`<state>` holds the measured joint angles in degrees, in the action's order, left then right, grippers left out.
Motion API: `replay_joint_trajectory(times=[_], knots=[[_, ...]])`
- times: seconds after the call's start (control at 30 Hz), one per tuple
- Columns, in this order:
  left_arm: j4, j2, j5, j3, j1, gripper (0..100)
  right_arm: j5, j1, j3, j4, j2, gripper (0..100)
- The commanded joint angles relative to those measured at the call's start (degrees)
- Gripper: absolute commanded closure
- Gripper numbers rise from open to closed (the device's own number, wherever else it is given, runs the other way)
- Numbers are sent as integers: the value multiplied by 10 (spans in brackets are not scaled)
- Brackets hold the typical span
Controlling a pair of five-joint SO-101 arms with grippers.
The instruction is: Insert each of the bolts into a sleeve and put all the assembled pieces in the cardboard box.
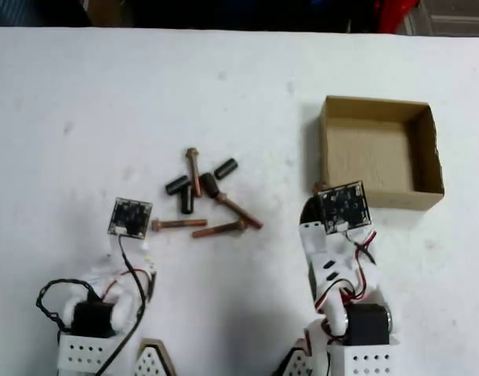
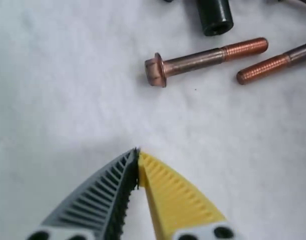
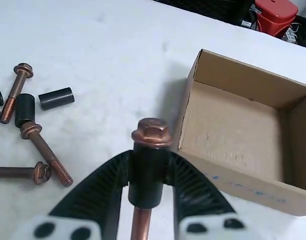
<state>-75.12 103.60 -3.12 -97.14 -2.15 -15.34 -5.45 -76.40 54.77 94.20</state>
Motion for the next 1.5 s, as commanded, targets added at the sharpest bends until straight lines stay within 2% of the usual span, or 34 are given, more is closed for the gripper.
replay_joint_trajectory(times=[0.0, 0.1, 0.2, 0.6, 1.03, 1.23, 1.47], knots=[[15, 5, -6, 2, -2, 976, -5, 7, 41, 15, 0, 983], [15, 5, -6, 2, -2, 976, -5, 13, 66, 25, -14, 983], [15, 5, -6, 2, -2, 976, -5, 36, 142, 26, -89, 983], [15, 5, -6, 2, -2, 976, -5, 102, 516, 22, -616, 983], [15, 5, -6, 2, -2, 976, -4, 105, 880, 27, -1099, 983], [15, 5, -6, 2, -2, 976, -1, 105, 1002, 79, -1236, 983], [15, 5, -6, 2, -2, 976, -4, 112, 1077, 106, -1311, 983]])
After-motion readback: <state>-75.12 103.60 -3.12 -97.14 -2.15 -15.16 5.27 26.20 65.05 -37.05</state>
